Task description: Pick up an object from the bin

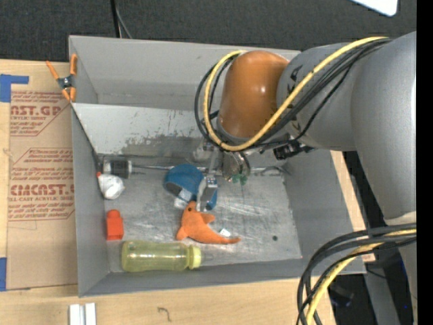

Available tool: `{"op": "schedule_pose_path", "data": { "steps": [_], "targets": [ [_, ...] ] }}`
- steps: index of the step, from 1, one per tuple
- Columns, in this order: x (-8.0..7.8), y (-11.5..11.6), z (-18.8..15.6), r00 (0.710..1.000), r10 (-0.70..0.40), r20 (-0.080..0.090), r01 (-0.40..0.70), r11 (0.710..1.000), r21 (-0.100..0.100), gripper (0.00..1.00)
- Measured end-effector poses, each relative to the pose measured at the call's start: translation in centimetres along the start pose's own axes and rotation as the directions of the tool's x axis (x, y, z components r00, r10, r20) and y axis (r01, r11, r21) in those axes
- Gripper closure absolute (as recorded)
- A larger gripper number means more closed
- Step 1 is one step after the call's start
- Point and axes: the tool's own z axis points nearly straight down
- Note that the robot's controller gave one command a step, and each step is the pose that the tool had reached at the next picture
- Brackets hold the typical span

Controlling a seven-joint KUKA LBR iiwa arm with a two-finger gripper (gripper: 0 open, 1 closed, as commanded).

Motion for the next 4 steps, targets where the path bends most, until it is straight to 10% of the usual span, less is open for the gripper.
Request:
{"op": "schedule_pose_path", "data": {
  "steps": [1,2,4],
  "targets": [
    [-0.4,0.1,5.7,0.985,0.172,0.016,-0.172,0.985,-0.006,0.00],
    [-1.0,0.4,7.3,0.985,0.172,0.009,-0.172,0.985,-0.012,1.00],
    [-1.0,0.5,5.9,0.985,0.170,-0.004,-0.170,0.985,0.000,1.00]
  ]
}}
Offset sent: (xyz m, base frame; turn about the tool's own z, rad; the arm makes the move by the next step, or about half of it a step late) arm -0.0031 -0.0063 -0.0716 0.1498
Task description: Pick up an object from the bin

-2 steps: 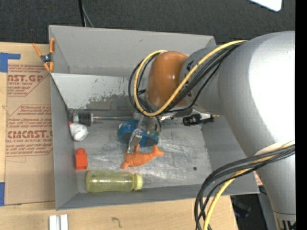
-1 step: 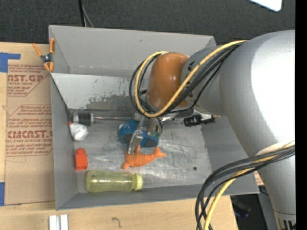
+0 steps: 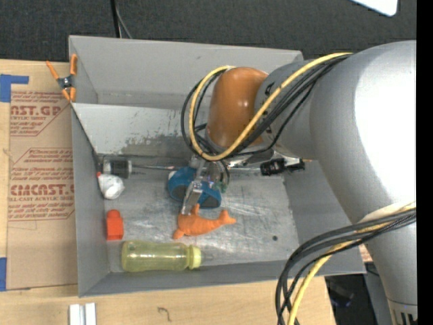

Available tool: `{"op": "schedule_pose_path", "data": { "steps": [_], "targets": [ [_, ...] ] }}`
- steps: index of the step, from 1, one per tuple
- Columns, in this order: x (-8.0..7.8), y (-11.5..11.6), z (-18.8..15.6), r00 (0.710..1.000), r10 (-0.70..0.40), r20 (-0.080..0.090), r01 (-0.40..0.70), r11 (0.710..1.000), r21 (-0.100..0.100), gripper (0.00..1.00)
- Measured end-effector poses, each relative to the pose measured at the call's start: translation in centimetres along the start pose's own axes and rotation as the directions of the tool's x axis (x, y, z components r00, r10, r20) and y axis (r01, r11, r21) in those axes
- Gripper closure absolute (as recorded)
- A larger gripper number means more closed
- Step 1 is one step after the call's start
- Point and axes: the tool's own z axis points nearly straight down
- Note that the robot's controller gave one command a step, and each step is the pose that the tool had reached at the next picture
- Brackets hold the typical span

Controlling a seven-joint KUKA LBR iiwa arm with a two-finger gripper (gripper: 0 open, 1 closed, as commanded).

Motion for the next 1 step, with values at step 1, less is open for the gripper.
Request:
{"op": "schedule_pose_path", "data": {
  "steps": [1],
  "targets": [
    [0.20,-0.17,0.21,1.000,-0.007,0.003,0.007,1.000,-0.001,1.00]
  ]
}}
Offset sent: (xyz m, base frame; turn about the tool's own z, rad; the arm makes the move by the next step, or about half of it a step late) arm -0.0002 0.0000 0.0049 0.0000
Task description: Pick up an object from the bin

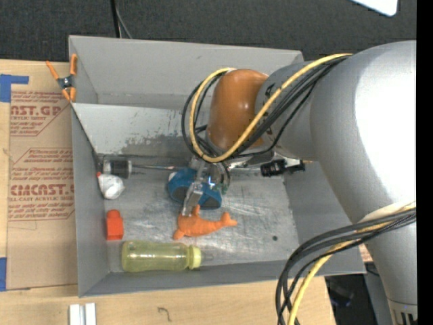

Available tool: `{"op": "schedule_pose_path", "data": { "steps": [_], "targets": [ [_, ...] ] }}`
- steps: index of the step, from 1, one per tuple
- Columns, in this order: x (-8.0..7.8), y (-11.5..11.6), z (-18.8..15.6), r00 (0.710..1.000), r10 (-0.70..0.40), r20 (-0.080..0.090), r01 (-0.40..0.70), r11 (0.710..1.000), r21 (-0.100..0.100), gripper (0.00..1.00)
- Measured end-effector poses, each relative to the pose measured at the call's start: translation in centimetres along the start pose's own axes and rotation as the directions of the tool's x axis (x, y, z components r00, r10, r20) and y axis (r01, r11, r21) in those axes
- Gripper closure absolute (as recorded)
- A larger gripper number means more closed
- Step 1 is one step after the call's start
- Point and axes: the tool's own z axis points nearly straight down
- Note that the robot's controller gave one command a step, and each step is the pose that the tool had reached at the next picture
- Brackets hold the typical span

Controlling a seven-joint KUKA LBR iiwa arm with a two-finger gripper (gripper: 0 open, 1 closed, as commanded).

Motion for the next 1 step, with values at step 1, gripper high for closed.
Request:
{"op": "schedule_pose_path", "data": {
  "steps": [1],
  "targets": [
    [-0.05,0.19,-0.48,1.000,0.006,-0.005,-0.006,1.000,0.003,1.00]
  ]
}}
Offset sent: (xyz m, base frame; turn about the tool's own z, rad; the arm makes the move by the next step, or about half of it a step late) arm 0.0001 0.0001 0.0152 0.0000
